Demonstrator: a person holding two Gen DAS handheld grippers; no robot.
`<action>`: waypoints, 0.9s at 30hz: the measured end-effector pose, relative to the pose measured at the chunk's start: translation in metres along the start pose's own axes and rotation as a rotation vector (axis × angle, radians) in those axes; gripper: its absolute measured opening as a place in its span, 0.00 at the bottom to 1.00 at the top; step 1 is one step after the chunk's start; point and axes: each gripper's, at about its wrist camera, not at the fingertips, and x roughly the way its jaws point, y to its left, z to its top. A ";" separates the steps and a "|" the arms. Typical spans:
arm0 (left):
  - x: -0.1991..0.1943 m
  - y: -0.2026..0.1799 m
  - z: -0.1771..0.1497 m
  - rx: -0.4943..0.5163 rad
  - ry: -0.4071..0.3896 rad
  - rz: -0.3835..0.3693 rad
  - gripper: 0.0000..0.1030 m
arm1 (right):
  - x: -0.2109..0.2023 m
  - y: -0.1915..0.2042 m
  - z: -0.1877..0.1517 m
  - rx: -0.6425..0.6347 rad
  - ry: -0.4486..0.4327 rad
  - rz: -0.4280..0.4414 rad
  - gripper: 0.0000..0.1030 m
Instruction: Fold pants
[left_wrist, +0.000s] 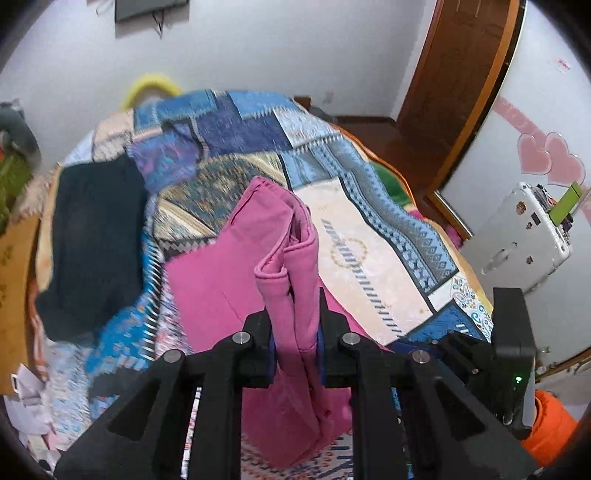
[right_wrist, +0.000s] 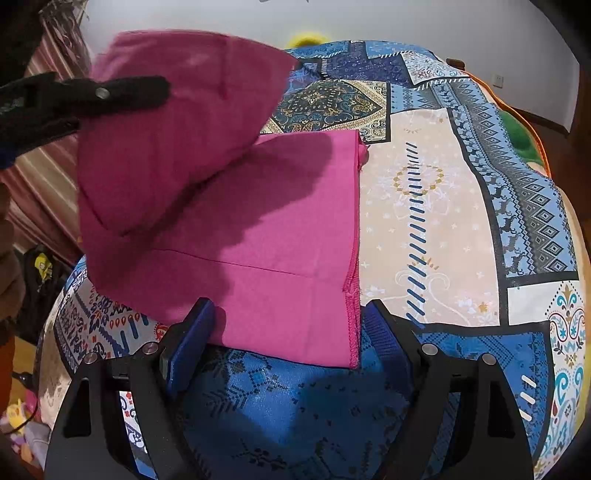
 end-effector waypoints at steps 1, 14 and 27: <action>0.005 -0.001 -0.001 -0.003 0.017 -0.006 0.16 | 0.000 0.000 0.000 0.000 0.000 0.000 0.78; 0.012 -0.009 -0.019 0.042 0.127 -0.080 0.41 | 0.001 0.000 0.001 0.005 0.001 0.004 0.78; -0.002 0.040 0.022 0.123 -0.030 0.110 0.81 | -0.004 -0.001 -0.002 0.014 0.000 0.004 0.78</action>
